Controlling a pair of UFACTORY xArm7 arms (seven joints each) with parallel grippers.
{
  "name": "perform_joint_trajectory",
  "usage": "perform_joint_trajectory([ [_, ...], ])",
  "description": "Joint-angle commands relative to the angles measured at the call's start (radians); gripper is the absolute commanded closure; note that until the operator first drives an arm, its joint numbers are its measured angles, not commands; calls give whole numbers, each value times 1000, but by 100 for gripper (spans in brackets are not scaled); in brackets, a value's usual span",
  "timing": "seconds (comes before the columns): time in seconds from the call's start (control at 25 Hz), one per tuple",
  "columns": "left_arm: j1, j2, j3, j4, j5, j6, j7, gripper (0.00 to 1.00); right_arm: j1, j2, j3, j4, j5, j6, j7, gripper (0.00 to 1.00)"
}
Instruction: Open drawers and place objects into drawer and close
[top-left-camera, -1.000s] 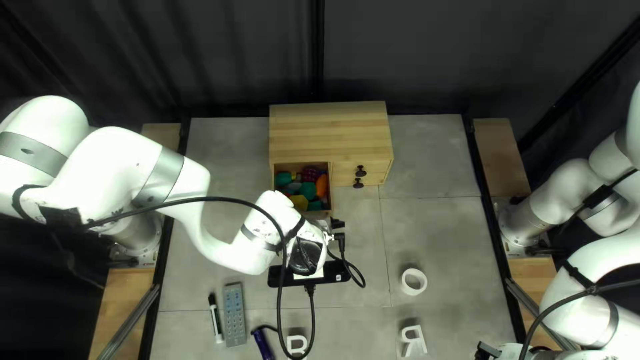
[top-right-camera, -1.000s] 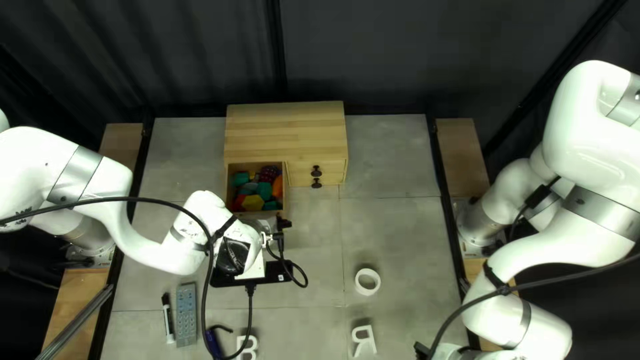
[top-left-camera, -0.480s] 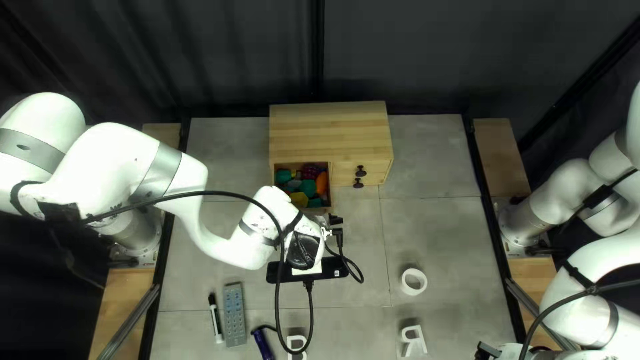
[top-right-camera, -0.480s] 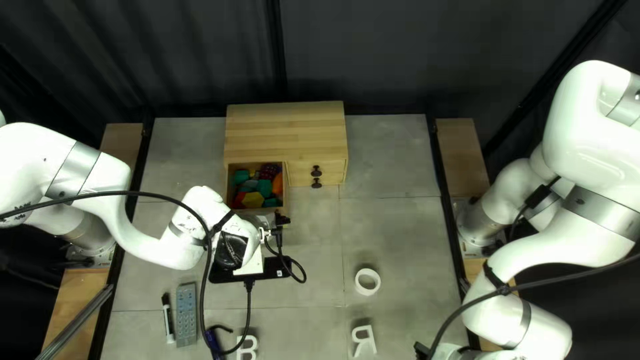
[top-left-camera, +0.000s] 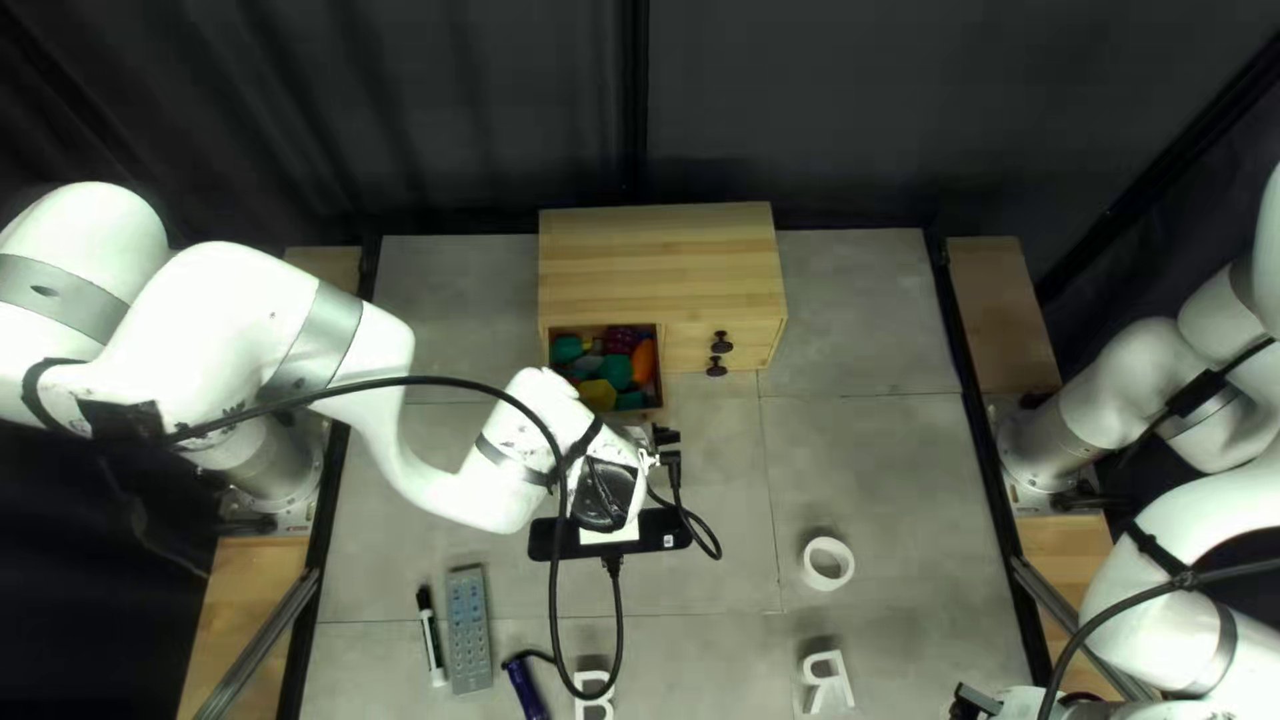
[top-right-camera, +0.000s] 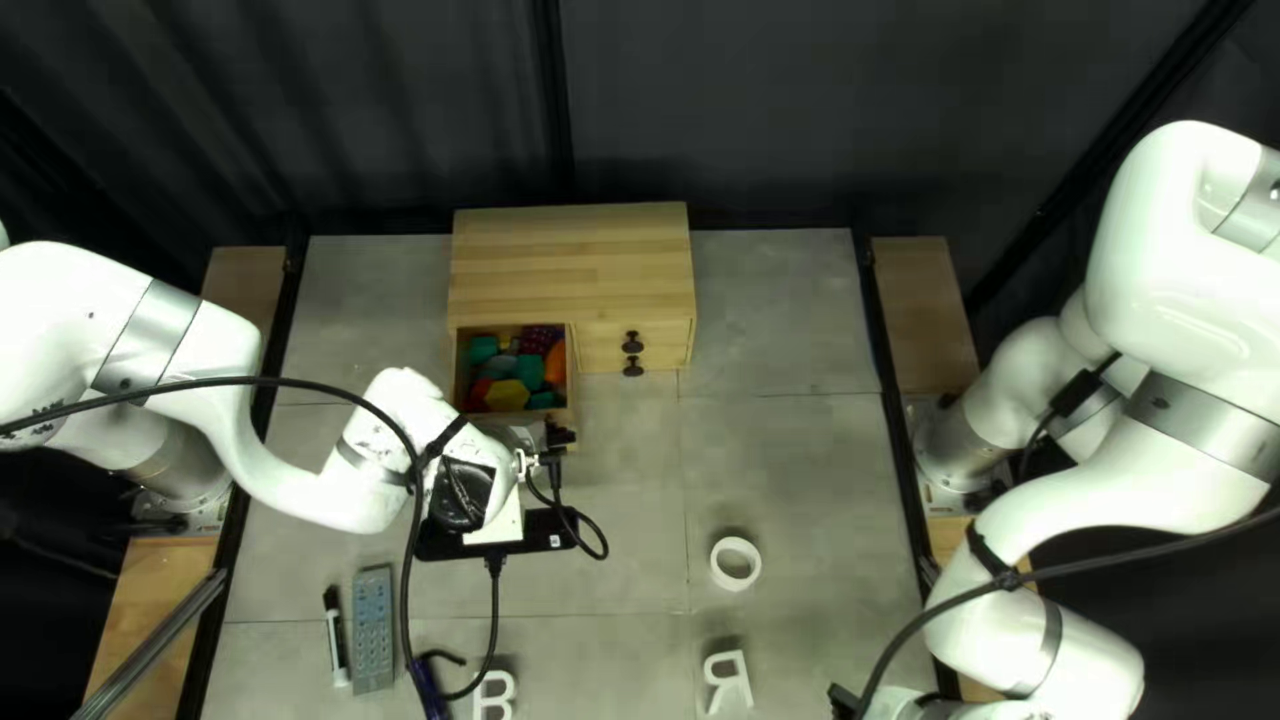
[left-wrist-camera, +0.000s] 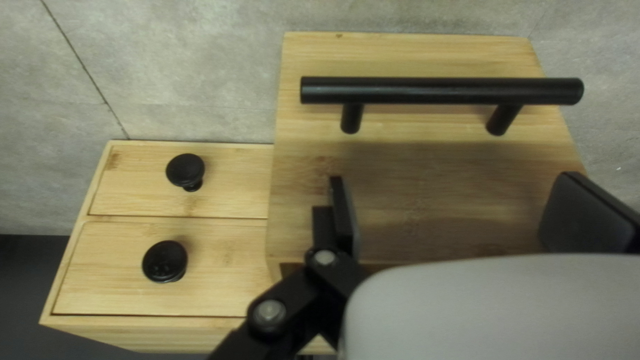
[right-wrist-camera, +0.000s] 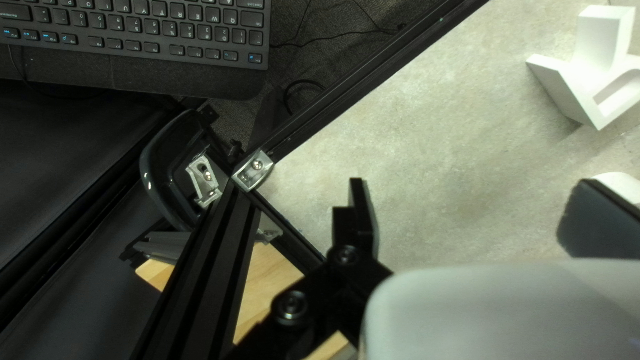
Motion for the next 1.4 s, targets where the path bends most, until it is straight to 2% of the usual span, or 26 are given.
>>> perform_joint_trajectory([
  [0.04, 2, -3, 2, -5, 0, -1, 2, 0, 0, 0, 0, 0, 0, 0, 0, 0],
  [1.4, 32, -18, 30, -25, 21, -15, 32, 0, 0, 0, 0, 0, 0, 0, 0, 0],
])
